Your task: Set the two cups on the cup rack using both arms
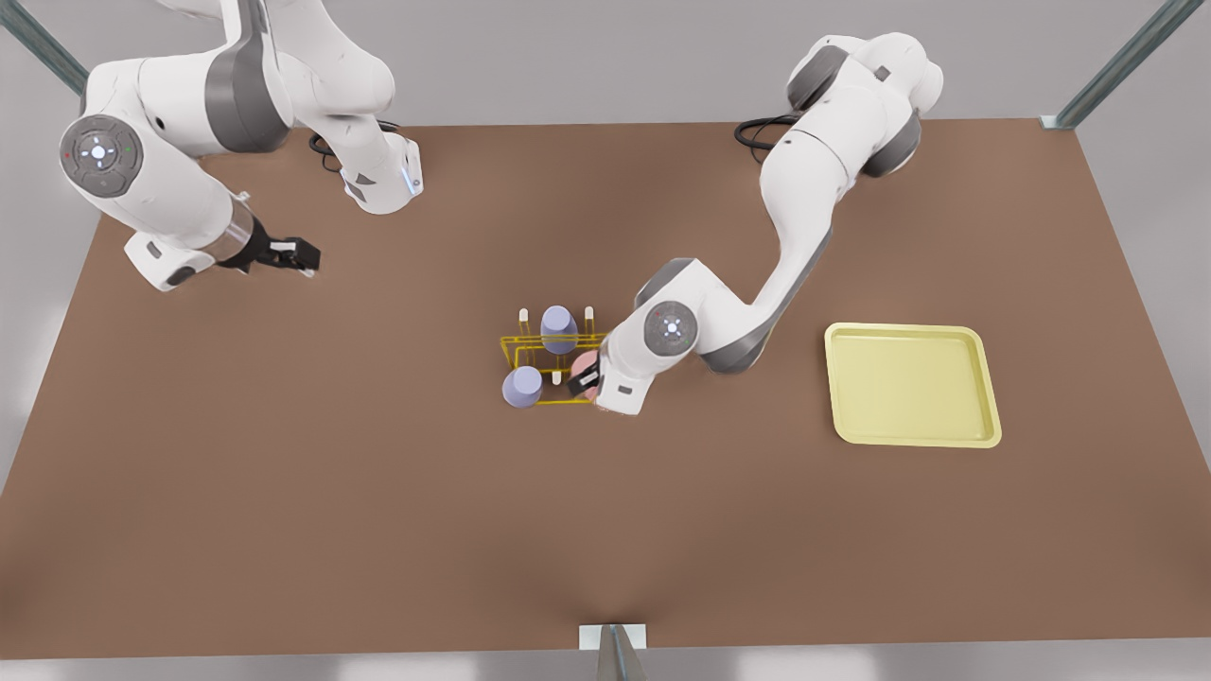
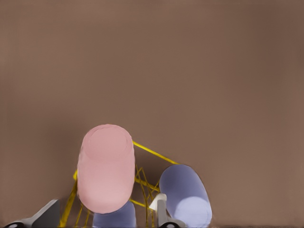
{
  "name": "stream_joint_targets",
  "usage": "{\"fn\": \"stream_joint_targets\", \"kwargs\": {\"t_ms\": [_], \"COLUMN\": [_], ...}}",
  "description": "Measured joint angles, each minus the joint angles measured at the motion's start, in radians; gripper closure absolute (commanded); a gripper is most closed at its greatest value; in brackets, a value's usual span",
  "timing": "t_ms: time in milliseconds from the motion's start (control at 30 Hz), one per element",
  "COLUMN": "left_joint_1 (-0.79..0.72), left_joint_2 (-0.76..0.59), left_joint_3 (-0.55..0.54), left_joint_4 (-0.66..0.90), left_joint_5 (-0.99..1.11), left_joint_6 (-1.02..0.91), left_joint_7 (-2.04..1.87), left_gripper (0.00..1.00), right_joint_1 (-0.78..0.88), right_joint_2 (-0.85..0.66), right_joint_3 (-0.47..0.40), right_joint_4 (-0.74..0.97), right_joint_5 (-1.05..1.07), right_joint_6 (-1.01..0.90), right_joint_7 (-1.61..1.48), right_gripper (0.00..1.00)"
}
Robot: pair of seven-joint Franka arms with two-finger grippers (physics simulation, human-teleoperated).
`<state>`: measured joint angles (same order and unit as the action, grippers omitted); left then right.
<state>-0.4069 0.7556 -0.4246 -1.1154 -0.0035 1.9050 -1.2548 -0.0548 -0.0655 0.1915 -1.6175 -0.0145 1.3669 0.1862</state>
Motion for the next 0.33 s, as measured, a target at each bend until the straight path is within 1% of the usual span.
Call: {"fn": "stream_joint_targets", "kwargs": {"t_ms": [67, 133, 233, 267, 300, 333], "left_joint_1": [0.004, 0.051, 0.262, 0.264, 0.232, 0.227], "left_joint_2": [-0.094, -0.139, -0.239, -0.361, -0.464, -0.51], "left_joint_3": [0.001, 0.003, 0.008, 0.098, 0.218, 0.297], "left_joint_4": [0.064, 0.118, 0.14, -0.012, -0.148, -0.215], "left_joint_5": [0.022, 0.04, 0.115, 0.151, 0.151, 0.142], "left_joint_6": [-0.148, -0.292, -0.476, -0.493, -0.496, -0.503], "left_joint_7": [-0.001, 0.013, 0.146, 0.209, 0.271, 0.33], "left_gripper": [0.0, 0.0, 0.0, 0.0, 0.0, 0.0], "right_joint_1": [-0.012, -0.031, -0.046, -0.043, -0.036, -0.029], "right_joint_2": [-0.021, -0.034, -0.044, -0.048, -0.053, -0.056], "right_joint_3": [-0.017, -0.031, -0.038, -0.038, -0.039, -0.039], "right_joint_4": [0.014, 0.018, 0.017, 0.017, 0.017, 0.016], "right_joint_5": [-0.002, -0.002, -0.003, -0.003, -0.003, -0.004], "right_joint_6": [-0.002, -0.004, -0.009, -0.01, -0.012, -0.013], "right_joint_7": [-0.007, -0.014, -0.023, -0.026, -0.028, -0.031], "right_gripper": [0.0, 0.0, 0.0, 0.0, 0.0, 0.0]}}
